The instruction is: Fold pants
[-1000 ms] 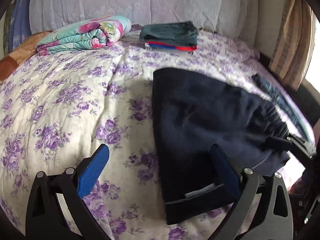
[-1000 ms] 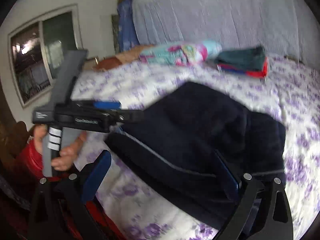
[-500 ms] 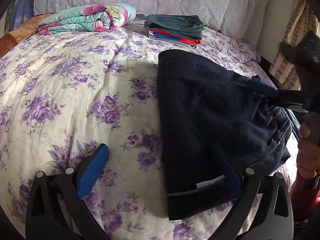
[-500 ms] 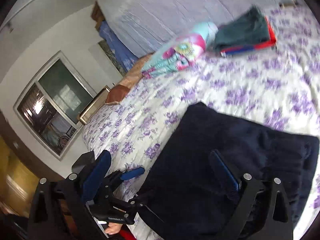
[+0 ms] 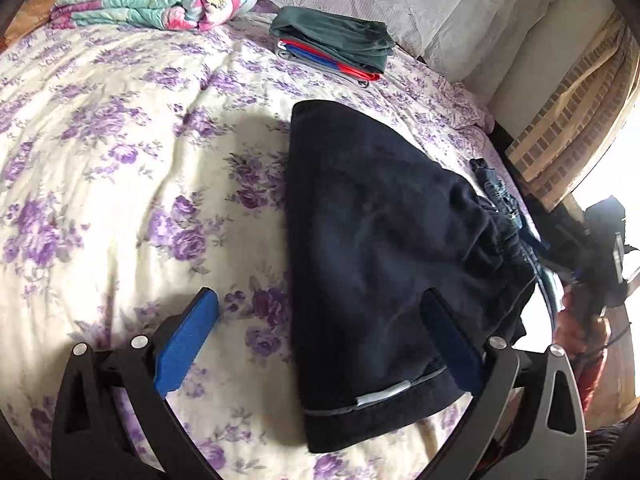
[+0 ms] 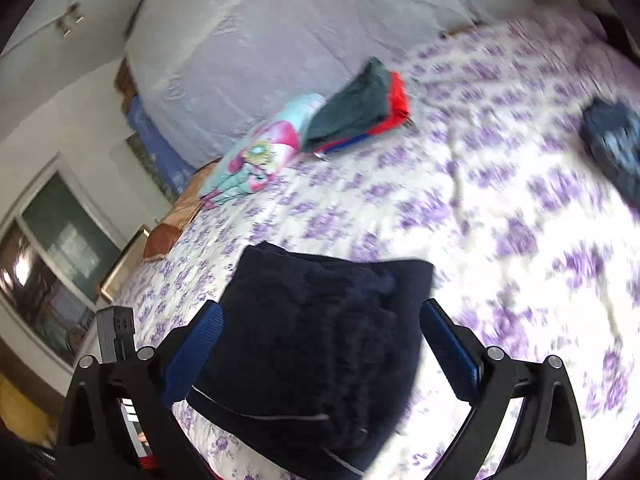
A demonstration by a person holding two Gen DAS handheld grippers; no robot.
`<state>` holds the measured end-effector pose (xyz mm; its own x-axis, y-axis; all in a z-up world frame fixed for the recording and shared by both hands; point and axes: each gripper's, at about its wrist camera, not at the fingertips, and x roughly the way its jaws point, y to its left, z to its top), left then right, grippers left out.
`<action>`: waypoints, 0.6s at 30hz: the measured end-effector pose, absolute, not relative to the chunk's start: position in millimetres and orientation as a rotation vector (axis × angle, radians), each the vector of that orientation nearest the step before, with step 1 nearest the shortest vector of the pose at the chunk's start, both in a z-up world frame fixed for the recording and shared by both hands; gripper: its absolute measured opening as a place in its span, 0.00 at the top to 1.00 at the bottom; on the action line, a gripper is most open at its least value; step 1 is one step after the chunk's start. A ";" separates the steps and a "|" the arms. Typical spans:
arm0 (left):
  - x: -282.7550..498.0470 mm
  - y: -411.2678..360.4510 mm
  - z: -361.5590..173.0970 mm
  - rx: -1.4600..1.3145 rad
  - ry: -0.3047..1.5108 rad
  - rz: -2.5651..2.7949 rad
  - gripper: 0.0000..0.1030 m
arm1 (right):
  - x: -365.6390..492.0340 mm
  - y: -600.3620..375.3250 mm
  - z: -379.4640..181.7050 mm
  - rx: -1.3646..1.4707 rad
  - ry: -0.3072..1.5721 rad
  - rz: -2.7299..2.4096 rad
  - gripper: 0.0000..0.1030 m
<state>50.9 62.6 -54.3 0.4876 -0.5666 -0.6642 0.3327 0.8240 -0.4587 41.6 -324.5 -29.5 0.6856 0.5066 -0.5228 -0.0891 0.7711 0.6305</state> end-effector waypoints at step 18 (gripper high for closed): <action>59.7 15.9 -63.5 -0.168 0.894 -0.613 0.08 | 97.9 -297.0 -82.5 0.615 0.774 0.435 0.33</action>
